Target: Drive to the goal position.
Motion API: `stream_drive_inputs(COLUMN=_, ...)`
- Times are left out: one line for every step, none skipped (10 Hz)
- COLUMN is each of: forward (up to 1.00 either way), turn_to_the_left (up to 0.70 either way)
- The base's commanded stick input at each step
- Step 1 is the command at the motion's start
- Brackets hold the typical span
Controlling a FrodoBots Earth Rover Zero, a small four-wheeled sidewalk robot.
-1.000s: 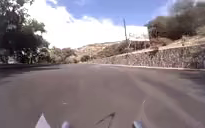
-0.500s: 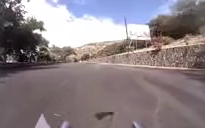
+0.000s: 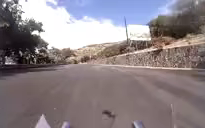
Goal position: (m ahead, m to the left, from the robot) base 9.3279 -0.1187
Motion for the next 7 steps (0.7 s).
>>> stream_drive_inputs(forward=0.7, turn_to_the_left=0.0)
stream_drive_inputs(forward=0.7, turn_to_the_left=0.0)
stream_drive_inputs(forward=0.7, turn_to_the_left=0.0)
stream_drive_inputs(forward=0.7, turn_to_the_left=0.0)
stream_drive_inputs(forward=0.7, turn_to_the_left=0.0)
stream_drive_inputs(forward=0.7, turn_to_the_left=0.0)
stream_drive_inputs(forward=0.7, turn_to_the_left=0.0)
